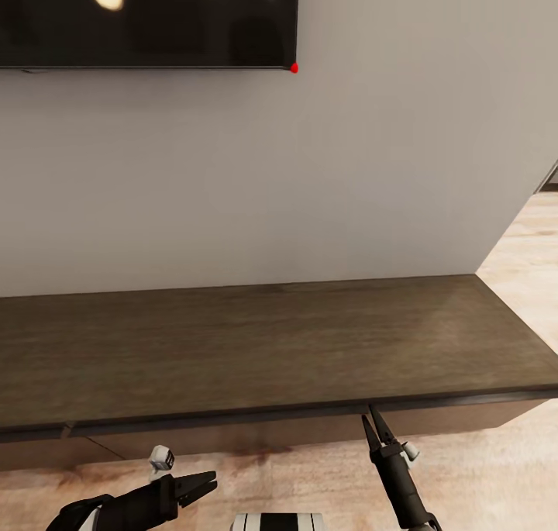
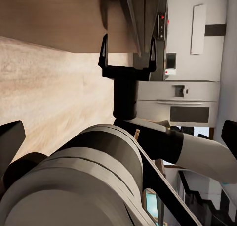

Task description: Place each of the two pumpkins and all three candles from the living room inside a cabinet in the living room (use any cabinet), then make sure every cabinet is closed, and position the cauldron so it is next to a table in the living room.

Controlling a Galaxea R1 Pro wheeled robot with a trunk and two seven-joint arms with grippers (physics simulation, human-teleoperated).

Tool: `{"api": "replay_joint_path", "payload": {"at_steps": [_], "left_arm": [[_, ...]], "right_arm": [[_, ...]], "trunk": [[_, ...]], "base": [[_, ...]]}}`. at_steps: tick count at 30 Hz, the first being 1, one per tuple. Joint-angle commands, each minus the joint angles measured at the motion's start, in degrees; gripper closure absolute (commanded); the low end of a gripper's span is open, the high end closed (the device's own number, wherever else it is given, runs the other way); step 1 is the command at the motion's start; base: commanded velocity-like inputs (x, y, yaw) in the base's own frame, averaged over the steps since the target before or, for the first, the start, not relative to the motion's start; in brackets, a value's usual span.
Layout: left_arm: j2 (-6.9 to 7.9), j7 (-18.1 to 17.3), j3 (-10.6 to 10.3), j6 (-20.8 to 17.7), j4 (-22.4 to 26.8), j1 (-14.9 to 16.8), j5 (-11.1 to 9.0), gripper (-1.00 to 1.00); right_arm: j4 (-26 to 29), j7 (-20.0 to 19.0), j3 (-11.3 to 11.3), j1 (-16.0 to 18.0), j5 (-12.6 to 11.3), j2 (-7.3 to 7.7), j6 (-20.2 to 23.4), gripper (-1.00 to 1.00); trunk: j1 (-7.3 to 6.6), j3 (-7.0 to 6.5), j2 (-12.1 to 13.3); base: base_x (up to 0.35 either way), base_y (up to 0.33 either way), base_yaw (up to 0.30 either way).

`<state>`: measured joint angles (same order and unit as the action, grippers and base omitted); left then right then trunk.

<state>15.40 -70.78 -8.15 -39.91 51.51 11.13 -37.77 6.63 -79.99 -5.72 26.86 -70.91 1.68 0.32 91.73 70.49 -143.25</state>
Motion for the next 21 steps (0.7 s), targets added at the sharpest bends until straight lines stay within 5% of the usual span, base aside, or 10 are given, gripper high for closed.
{"api": "replay_joint_path", "payload": {"at_steps": [1,14,15,21], "left_arm": [[0.07,0.0,-0.2,-0.5,0.0,0.0,-0.5,-1.0],[0.07,0.0,-0.2,-0.5,0.0,0.0,-0.5,-1.0],[0.07,0.0,-0.2,-0.5,0.0,0.0,-0.5,-1.0],[0.07,0.0,-0.2,-0.5,0.0,0.0,-0.5,-1.0]], "right_arm": [[0.0,-0.2,-0.4,0.0,0.4,-0.01,0.1,-1.0],[0.0,-0.1,-0.4,0.0,0.4,0.07,0.1,-1.0],[0.0,-0.1,-0.4,0.0,0.4,0.07,0.1,1.0],[0.0,-0.1,-0.3,0.0,0.5,-0.01,0.1,1.0]], "trunk": [[-0.01,0.04,0.0],[-0.01,0.04,0.0],[-0.01,0.04,0.0],[-0.01,0.04,0.0]], "base": [[0.003,0.0,0.0],[0.0,0.0,0.0],[0.0,0.0,0.0],[0.0,0.0,0.0]]}}
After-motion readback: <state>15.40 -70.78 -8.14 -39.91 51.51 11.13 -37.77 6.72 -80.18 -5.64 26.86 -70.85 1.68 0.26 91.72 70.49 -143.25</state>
